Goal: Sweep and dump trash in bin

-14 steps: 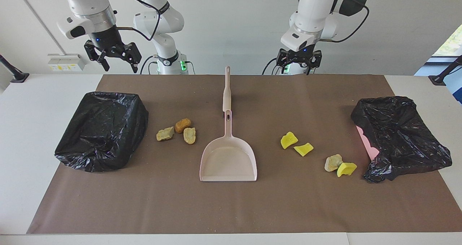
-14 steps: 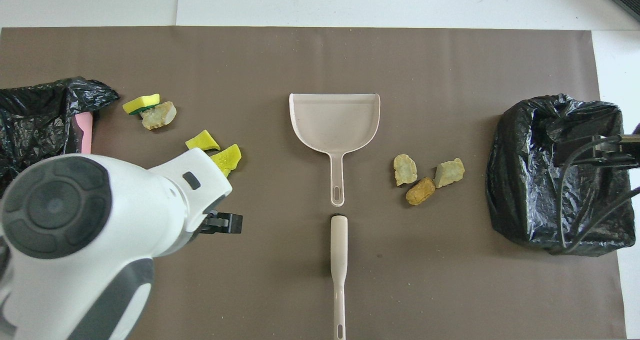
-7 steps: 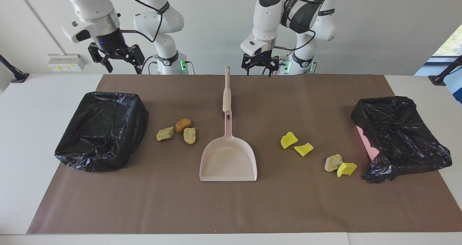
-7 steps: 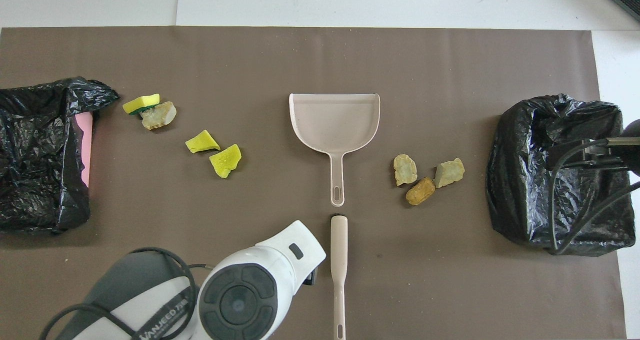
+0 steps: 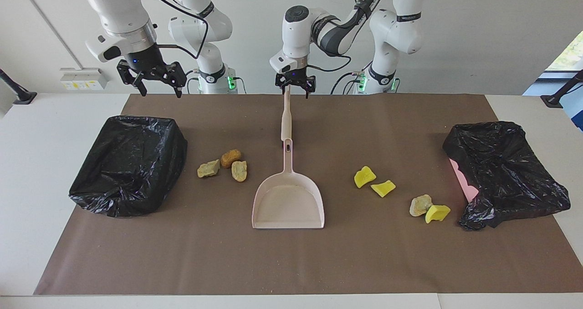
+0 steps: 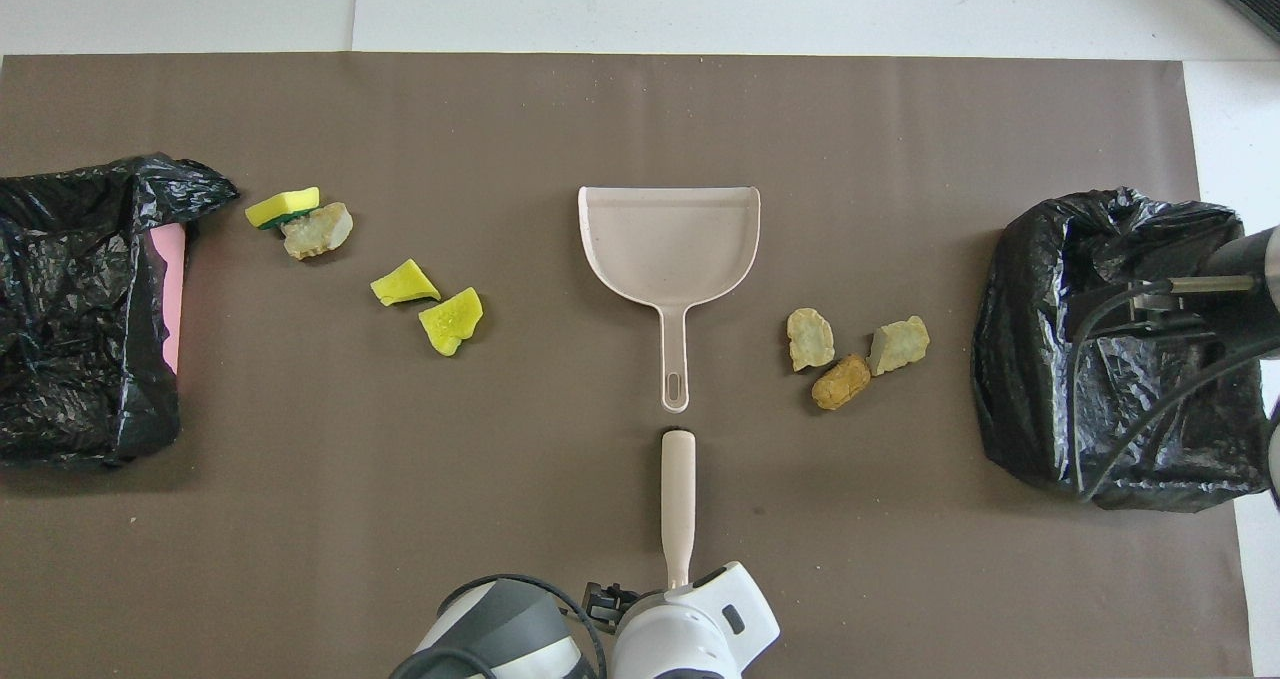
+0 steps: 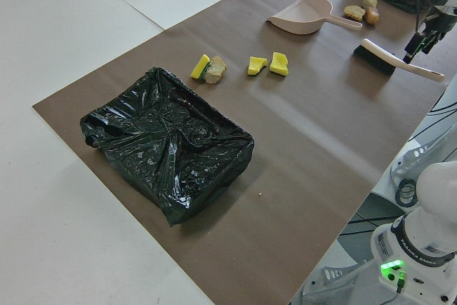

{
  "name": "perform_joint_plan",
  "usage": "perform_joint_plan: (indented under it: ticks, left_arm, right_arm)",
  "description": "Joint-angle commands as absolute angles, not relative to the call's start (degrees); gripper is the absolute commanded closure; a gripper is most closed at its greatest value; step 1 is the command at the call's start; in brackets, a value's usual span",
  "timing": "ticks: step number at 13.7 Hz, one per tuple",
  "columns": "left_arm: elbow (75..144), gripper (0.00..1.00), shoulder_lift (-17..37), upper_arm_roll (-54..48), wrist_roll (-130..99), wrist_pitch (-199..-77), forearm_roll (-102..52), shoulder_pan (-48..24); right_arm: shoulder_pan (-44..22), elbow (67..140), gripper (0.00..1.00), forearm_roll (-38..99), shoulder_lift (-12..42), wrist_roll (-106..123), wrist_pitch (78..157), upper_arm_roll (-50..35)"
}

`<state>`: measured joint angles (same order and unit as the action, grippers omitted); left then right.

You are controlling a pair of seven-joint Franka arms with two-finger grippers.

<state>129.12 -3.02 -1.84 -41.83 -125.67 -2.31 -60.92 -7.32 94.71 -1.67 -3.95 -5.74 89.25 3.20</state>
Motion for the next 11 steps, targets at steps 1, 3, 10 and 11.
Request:
perform_joint_plan:
  ticks: [1,3,10,11]
  left_arm:
    - [130.6,0.00,-3.0,-0.7,-40.3,-127.9,-3.7,-63.6]
    - [131.3,0.00,-0.2,-0.7,-40.6,-128.4,-3.8,-66.2]
    - [130.8,0.79,0.5,-0.6,-41.2,-128.4,-3.8,-65.7]
    - [130.5,0.92,0.5,-0.5,-41.0,-128.4,-3.7,-65.4]
  right_arm:
    - [-9.9,98.5,0.00,-1.9,-3.3,-8.0,94.6,2.9]
    - [-12.7,98.6,0.00,-1.8,0.1,-10.4,98.8,2.9]
    - [-23.0,98.0,0.00,-0.8,9.9,-22.3,109.2,2.8]
    - [-23.8,98.0,0.00,0.6,10.4,-22.5,109.2,2.8]
